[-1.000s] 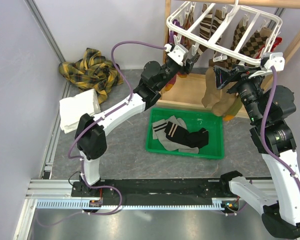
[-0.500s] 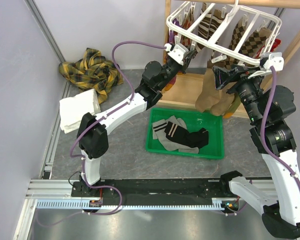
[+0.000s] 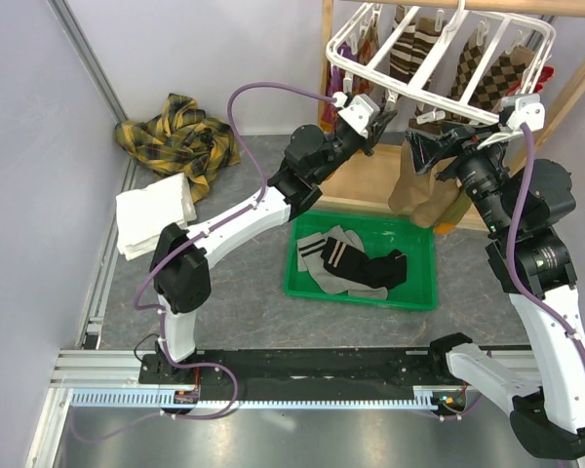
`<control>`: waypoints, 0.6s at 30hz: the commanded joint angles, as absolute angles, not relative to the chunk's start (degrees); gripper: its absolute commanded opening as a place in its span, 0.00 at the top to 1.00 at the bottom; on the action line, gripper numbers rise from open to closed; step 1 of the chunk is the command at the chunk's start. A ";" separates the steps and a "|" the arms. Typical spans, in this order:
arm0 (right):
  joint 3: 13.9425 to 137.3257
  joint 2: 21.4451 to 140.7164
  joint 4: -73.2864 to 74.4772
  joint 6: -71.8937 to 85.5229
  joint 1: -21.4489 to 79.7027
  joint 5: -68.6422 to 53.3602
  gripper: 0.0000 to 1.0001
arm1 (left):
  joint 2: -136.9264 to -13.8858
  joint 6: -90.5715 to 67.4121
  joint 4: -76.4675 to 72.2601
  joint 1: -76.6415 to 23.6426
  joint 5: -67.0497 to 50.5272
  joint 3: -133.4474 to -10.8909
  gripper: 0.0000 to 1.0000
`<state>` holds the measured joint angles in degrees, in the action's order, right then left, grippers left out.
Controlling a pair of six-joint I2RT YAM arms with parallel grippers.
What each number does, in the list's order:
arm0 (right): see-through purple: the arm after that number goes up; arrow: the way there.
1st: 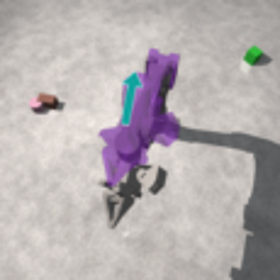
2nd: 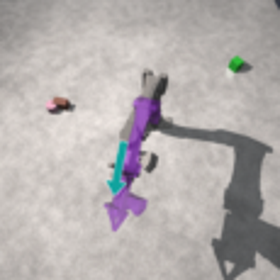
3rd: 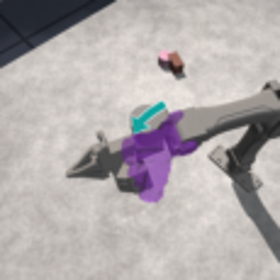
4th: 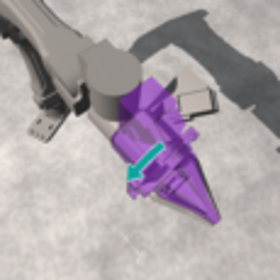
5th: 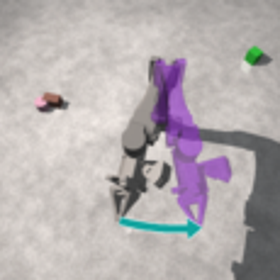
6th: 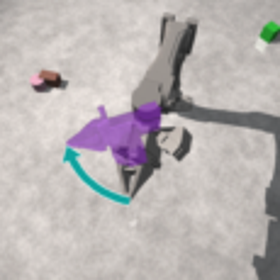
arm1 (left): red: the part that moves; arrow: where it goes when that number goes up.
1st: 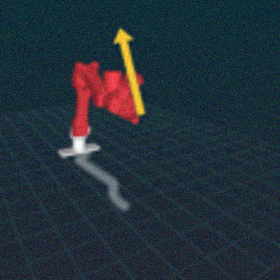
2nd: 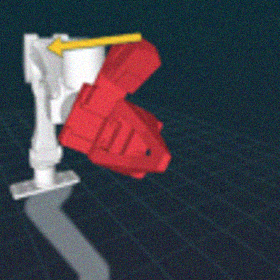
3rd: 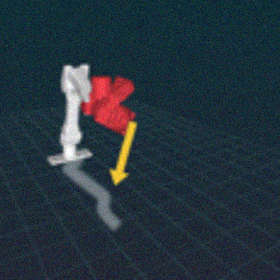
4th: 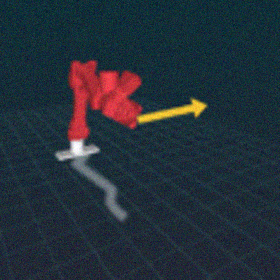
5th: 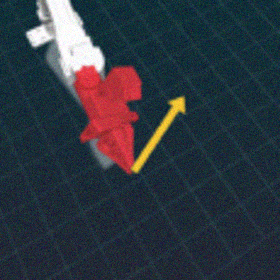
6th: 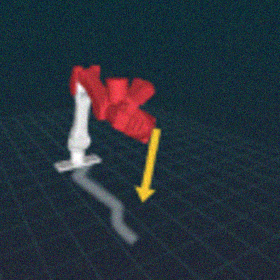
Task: Clip the socks to the hanger
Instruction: Open the clamp at the hanger.
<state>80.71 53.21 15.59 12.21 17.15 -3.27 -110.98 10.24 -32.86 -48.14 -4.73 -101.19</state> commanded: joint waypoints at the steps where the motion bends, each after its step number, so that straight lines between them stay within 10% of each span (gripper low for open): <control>1: 83.23 53.35 15.82 11.95 17.40 -4.74 0.23 | -105.91 5.46 -29.72 -49.92 -10.01 -101.86 0.98; 18: 86.04 57.21 20.39 12.39 17.23 -4.92 0.24 | -101.52 -1.67 -16.79 -52.65 -19.42 -102.57 0.98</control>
